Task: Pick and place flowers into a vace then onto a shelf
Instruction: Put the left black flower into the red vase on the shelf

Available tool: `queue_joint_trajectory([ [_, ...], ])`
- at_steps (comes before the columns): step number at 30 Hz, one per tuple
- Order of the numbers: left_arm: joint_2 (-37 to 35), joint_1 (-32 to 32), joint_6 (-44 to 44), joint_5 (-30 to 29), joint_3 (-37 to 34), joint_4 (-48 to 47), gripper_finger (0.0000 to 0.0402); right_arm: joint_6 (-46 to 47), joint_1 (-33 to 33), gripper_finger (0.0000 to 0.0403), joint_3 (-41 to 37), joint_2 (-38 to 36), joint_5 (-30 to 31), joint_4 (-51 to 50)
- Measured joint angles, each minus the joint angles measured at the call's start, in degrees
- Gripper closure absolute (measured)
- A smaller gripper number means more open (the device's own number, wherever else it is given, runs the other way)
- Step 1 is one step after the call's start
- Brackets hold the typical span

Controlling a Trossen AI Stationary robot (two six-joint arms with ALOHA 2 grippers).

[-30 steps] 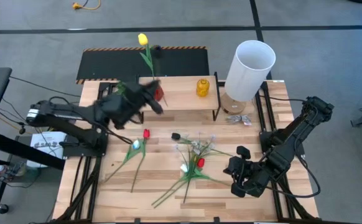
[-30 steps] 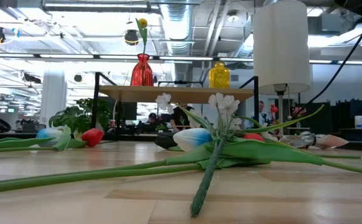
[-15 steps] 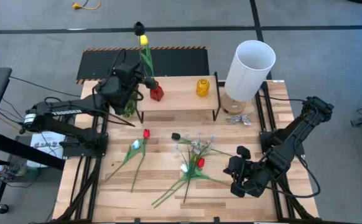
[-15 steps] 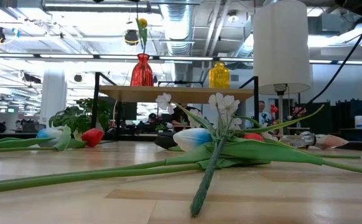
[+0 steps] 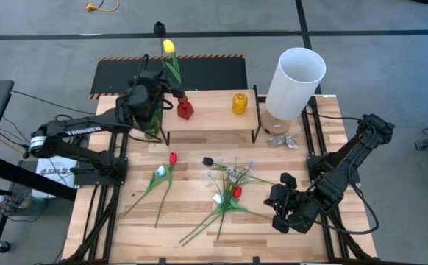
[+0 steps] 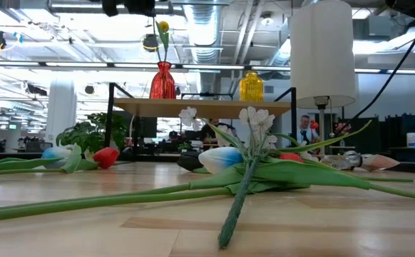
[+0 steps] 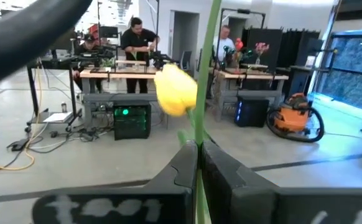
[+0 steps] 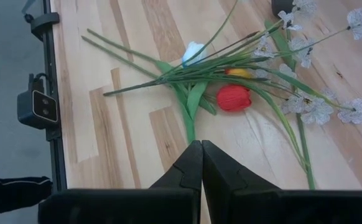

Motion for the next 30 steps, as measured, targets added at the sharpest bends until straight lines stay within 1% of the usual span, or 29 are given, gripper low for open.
queue_joint_trajectory([
  [3, 0.47, 0.37, -1.00, -0.10, -1.72, 0.50, 0.0401, 0.02, 0.00, 0.0403, 0.00, 0.00, 0.00, 0.02],
  [6, 0.39, 0.60, -1.51, -0.21, -3.32, 3.35, 0.0401, 0.61, 0.00, 0.0403, 0.00, 0.00, 0.00, 0.04],
  [10, 0.41, 0.87, -2.19, -0.17, -3.98, 3.65, 0.0401, 1.09, 0.00, 0.0403, 0.00, 0.00, 0.02, 0.01],
  [16, 1.31, 0.87, -5.90, -0.15, -6.18, 3.51, 0.0401, 1.09, 0.00, 0.0403, 0.00, -0.01, 0.02, -0.15],
  [22, 3.00, 0.85, -8.15, -0.47, -6.15, 3.92, 0.0401, 1.09, 0.00, 0.0403, 0.00, 0.00, 0.02, -0.17],
  [26, 3.25, 0.85, -10.54, -0.42, -6.14, 2.11, 0.0401, 1.11, 0.00, 0.0403, 0.00, 0.00, 0.10, -0.16],
  [30, 3.65, 0.85, -10.71, -0.41, -6.16, 0.72, 0.0401, 1.11, 0.00, 0.0403, 0.00, 0.00, 0.24, -0.17],
])
